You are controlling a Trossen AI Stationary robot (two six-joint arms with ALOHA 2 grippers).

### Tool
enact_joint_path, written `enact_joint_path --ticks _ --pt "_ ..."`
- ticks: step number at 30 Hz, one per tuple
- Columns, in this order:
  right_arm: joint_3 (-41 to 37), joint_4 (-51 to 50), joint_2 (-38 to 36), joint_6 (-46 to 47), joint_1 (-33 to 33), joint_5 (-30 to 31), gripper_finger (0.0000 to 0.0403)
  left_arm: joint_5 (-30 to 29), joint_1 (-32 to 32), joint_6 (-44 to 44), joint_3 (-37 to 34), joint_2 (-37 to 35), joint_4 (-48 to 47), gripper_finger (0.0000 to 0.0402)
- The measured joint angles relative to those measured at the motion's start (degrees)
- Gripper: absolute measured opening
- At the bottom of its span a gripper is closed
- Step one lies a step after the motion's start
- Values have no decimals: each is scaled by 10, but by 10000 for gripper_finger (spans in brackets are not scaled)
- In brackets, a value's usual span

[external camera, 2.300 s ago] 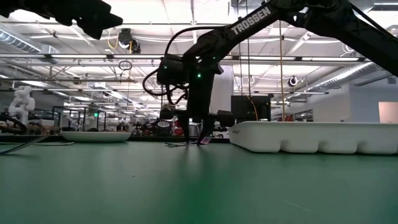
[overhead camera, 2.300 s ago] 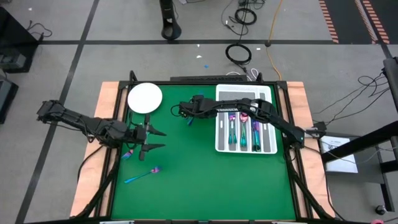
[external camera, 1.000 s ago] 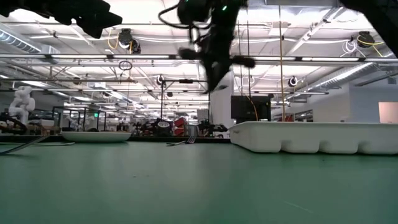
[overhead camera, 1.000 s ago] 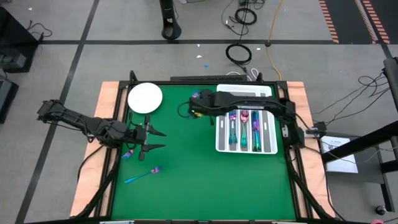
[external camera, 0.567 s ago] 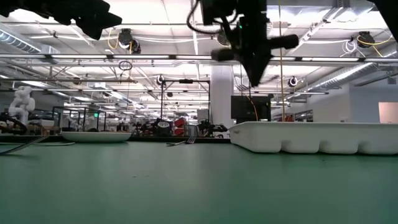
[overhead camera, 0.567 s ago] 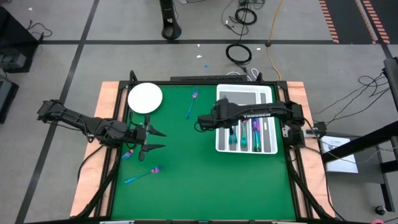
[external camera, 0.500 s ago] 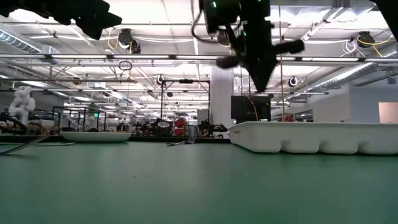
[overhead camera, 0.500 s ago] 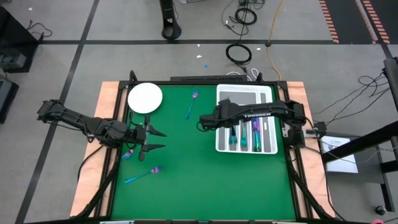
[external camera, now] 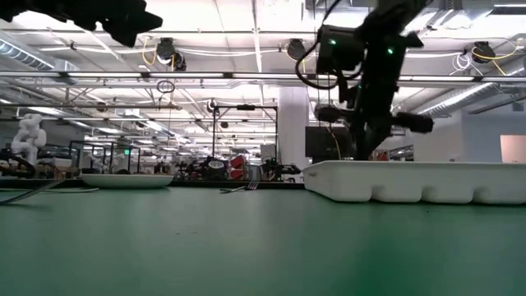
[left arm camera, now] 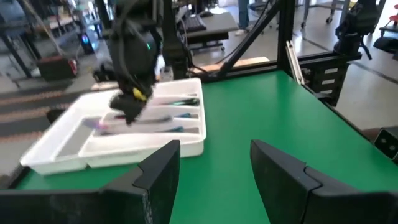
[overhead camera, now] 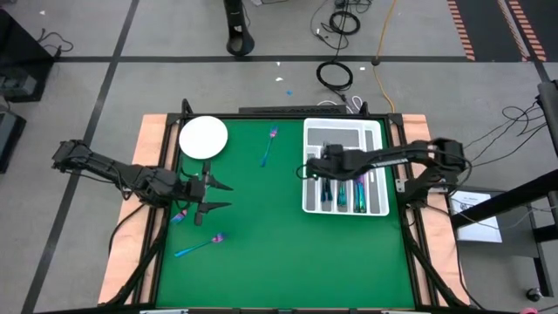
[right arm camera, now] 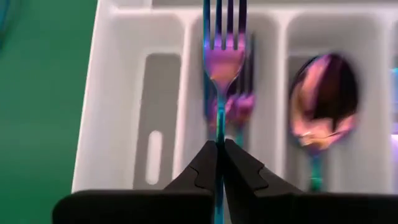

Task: Sort silverware
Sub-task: Put the blue fork into the white cutlery tray

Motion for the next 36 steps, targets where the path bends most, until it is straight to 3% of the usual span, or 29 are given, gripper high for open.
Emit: enact_joint_path --ticks 5,21,36 --pt "-55 105 -7 -4 8 1 4 0 0 36 0 0 20 198" --pt "-64 88 -6 -7 8 -23 7 0 0 51 0 0 28 198" --pt "-64 61 -5 -18 8 -45 64 0 0 50 0 0 28 198"
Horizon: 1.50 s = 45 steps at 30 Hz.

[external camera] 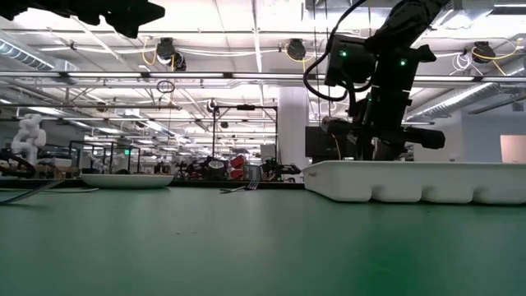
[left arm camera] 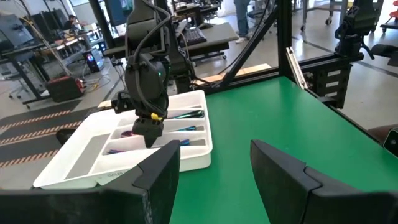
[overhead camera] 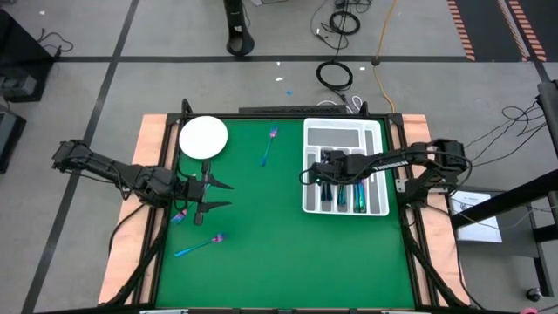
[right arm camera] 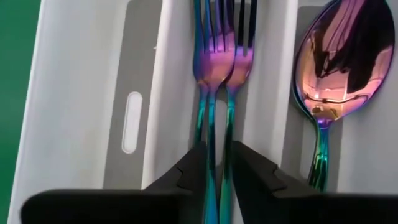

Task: Sort silverware
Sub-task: Put the blue fork into the white cutlery tray

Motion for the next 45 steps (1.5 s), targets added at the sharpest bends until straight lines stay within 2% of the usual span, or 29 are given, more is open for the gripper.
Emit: enact_joint_path --ticks 6,14,18,21,25,27,30,34,37,41,45 --pt "0 5 0 -16 -1 0 82 0 0 0 0 0 0 198" --pt "9 16 -1 -34 -1 8 80 0 0 -5 0 0 0 198" --pt "48 16 -1 -96 6 61 80 5 0 -19 0 0 0 198" --pt "88 17 -2 -158 26 123 80 31 0 -34 0 0 0 198" --pt "142 19 -2 -234 63 202 80 30 -5 -81 0 0 -14 198" --pt "161 21 -2 -261 80 227 80 19 -9 -129 0 2 -58 198" --pt "177 22 -3 -290 93 224 80 -18 -11 -240 0 3 -173 198" --pt "179 26 -3 -303 98 218 80 -45 0 -419 32 10 -420 198" --pt "179 32 -3 -314 99 188 80 -45 11 -519 68 25 -545 198" --pt "179 51 6 -319 107 175 80 -33 28 -624 94 58 -635 198" --pt "179 81 19 -343 120 158 80 -13 51 -626 79 107 -678 197"
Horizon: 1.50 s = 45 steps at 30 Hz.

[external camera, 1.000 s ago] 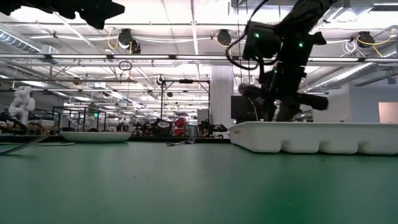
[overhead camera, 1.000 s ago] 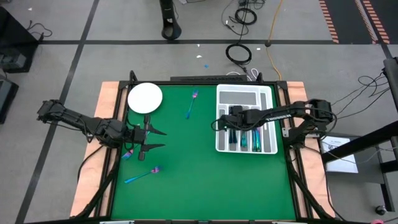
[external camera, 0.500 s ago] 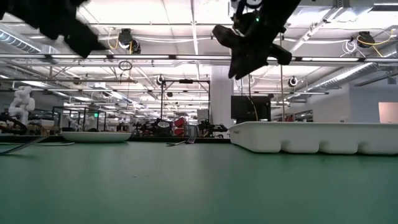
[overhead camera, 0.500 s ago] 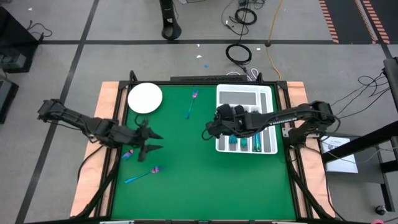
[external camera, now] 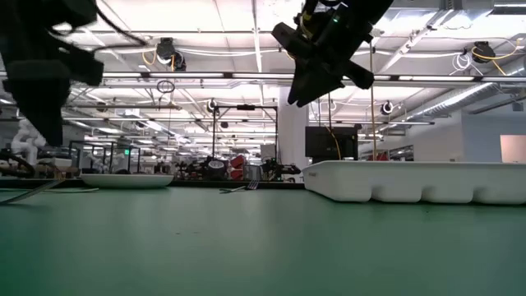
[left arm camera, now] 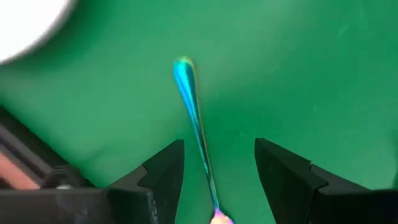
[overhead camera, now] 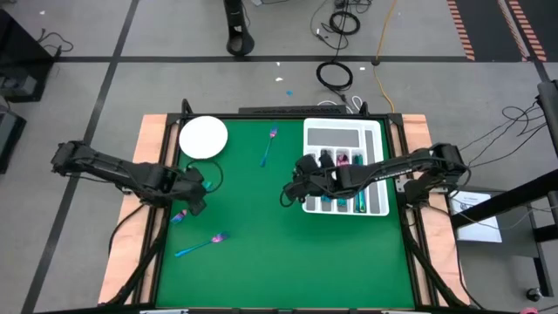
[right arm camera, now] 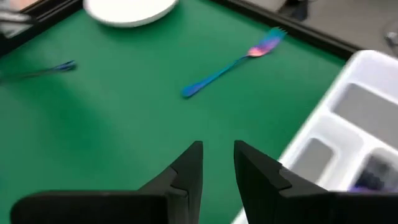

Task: Sort silverware
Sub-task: Put the blue fork into the white cutlery tray

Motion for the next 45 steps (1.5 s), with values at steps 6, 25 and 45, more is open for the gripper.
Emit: enact_joint_path --ticks 6,25,45 --pt "0 23 13 -37 19 -30 80 50 38 42 -11 78 21 190" --pt "0 31 13 -68 43 -36 80 166 165 213 -9 297 24 189" --pt "0 30 13 -66 80 -38 80 244 233 296 -11 302 44 33"
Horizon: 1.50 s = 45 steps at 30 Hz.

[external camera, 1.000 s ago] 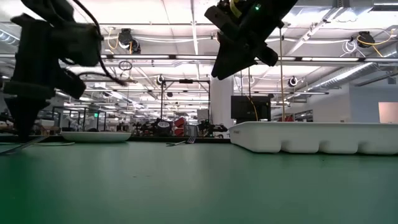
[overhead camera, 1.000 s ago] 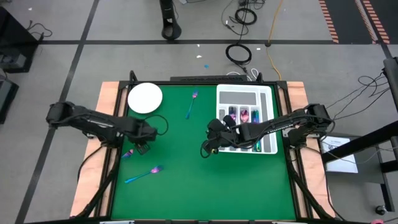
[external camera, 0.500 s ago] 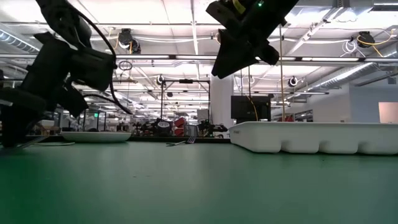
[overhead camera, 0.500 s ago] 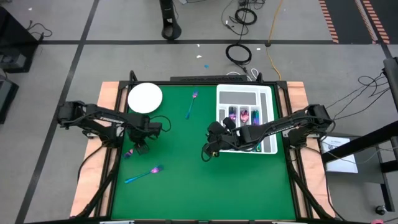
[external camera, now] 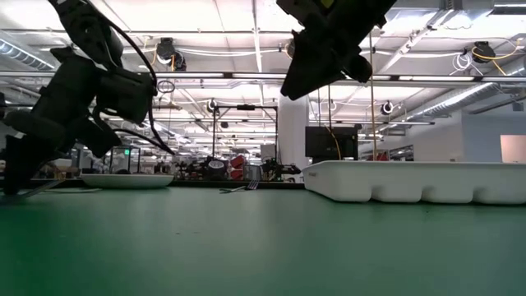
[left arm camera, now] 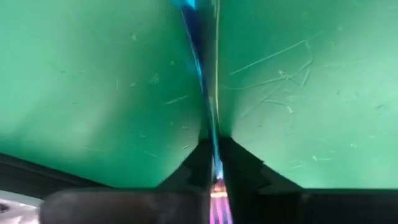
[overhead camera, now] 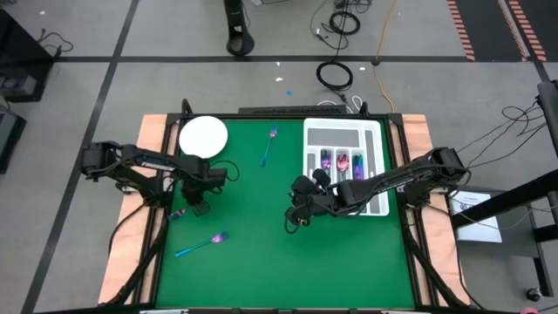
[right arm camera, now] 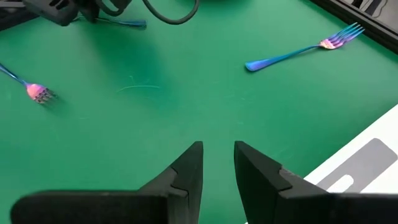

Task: Sort silverware
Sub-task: Put the blue fork into the white cutlery tray

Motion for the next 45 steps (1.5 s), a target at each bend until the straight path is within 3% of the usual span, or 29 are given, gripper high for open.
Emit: enact_joint_path --ticks 3,11,20,28,35,45 --pt "0 -3 0 1 1 0 80 1 0 -3 0 0 4 9" --pt "0 -7 0 2 17 0 80 -6 -11 12 26 -6 16 16" --pt "0 -31 0 2 34 -2 80 -5 -35 78 161 -11 19 16" --pt "0 -51 0 2 56 -1 80 -5 -95 134 278 -12 107 17" --pt "0 -51 0 2 89 2 80 -12 -158 191 286 -12 216 17" --pt "0 -51 0 37 123 22 80 -84 -240 293 286 -12 222 17"
